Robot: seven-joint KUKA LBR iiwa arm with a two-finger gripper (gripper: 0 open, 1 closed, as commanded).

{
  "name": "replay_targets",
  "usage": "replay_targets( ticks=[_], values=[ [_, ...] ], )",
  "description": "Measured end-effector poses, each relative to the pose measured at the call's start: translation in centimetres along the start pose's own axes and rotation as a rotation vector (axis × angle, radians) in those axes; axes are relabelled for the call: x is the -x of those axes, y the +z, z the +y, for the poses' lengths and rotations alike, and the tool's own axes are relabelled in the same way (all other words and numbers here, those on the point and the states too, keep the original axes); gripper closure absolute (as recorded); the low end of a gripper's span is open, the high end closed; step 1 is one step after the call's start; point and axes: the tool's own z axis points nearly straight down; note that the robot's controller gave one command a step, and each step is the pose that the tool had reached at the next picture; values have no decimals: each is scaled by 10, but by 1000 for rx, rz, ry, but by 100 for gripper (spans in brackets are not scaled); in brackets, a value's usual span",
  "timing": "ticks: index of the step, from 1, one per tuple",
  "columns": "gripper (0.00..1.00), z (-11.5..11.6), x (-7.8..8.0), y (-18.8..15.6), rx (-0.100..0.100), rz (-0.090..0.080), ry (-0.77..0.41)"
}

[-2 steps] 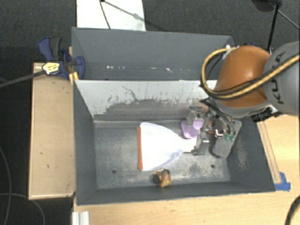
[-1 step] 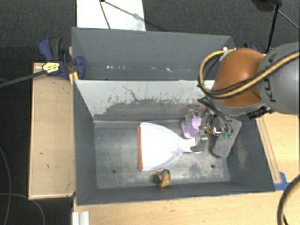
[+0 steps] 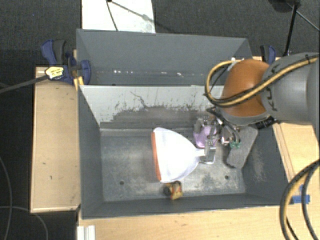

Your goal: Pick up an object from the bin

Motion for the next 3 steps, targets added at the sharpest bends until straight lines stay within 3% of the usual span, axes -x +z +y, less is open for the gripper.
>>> replay_targets(
  ticks=[1,2,3],
  values=[
    [100,-13,-16,11,2,1,-206],
    [100,-13,-16,11,2,1,-206],
    [100,-31,-20,-118,1,5,-207]
  ],
)
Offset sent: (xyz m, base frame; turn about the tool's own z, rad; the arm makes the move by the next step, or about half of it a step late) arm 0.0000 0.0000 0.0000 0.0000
